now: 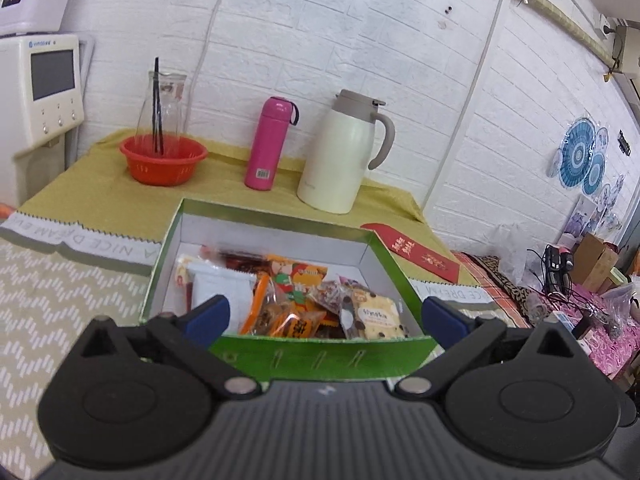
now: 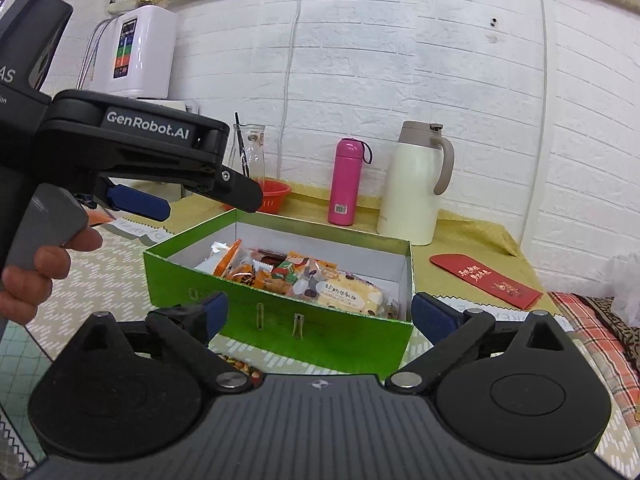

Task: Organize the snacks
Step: 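Move the right gripper to the red Daily Nuts bag and grasp it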

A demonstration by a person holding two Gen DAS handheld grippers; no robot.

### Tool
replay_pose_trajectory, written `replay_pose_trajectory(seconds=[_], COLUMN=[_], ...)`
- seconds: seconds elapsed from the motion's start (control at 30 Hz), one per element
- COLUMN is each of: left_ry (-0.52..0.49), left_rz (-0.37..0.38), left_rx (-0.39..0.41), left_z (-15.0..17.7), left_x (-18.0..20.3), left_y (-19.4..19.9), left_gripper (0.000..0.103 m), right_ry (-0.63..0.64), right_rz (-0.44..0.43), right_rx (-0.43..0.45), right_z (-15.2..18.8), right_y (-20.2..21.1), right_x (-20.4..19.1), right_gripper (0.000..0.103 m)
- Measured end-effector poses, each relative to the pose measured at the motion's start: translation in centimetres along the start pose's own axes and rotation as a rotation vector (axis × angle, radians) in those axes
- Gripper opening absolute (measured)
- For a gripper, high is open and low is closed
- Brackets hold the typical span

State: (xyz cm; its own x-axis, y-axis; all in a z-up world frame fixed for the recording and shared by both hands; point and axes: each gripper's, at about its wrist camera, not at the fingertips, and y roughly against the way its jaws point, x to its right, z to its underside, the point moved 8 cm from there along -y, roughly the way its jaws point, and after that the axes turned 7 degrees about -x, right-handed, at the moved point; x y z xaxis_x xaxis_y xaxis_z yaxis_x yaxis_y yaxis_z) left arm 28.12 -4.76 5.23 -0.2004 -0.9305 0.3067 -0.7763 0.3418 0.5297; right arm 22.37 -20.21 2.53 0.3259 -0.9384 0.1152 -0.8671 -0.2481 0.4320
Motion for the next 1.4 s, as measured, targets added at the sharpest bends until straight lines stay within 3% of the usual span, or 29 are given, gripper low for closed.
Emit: replay_pose_trajectory(seconds=[0.17, 0.27, 0.47, 0.77, 1.1, 1.17, 1.2, 1.23, 1.3, 1.4], left_ry=[-0.012, -0.031, -0.081, 0.003, 0.01, 0.009, 0.007, 0.007, 0.003, -0.005], left_rz=[0.029, 0.051, 0.058, 0.113, 0.151, 0.164, 0.166, 0.17, 0.188, 0.196], left_rx=[-0.073, -0.157, -0.278, -0.303, -0.329, -0.334, -0.336, -0.339, -0.344, -0.34], left_z=[3.9, 7.3, 12.0, 11.5, 11.5, 11.4, 11.4, 11.4, 11.4, 11.2], left_x=[-0.1, -0.3, -1.0, -2.5, -2.2, -2.0, -1.9, -1.8, -1.5, -1.2], left_y=[1.5, 1.3, 0.3, -0.1, -1.4, -1.8, -1.9, -2.1, -2.4, -2.9], left_gripper=[0.101, 0.101, 0.101, 0.101, 0.101, 0.099, 0.098, 0.096, 0.073, 0.07], right_ry=[0.028, 0.023, -0.117, -0.253, -0.265, -0.25, -0.236, -0.231, -0.237, -0.22], right_rz=[-0.032, -0.048, -0.086, -0.09, -0.115, -0.092, -0.075, -0.075, -0.102, -0.108], right_rx=[-0.068, -0.135, -0.226, -0.237, -0.268, -0.269, -0.269, -0.269, -0.269, -0.27], right_z=[3.1, 5.7, 9.2, 8.3, 8.3, 8.3, 8.4, 8.5, 8.7, 8.9], right_y=[2.3, 2.8, 2.6, 0.3, -2.2, -2.1, -2.1, -2.0, -1.7, -1.1], right_x=[-1.5, -2.1, -1.7, -0.3, -0.3, -0.2, 0.0, 0.2, 0.4, 0.3], right_gripper=[0.103, 0.103, 0.103, 0.103, 0.103, 0.084, 0.06, 0.047, 0.032, 0.024])
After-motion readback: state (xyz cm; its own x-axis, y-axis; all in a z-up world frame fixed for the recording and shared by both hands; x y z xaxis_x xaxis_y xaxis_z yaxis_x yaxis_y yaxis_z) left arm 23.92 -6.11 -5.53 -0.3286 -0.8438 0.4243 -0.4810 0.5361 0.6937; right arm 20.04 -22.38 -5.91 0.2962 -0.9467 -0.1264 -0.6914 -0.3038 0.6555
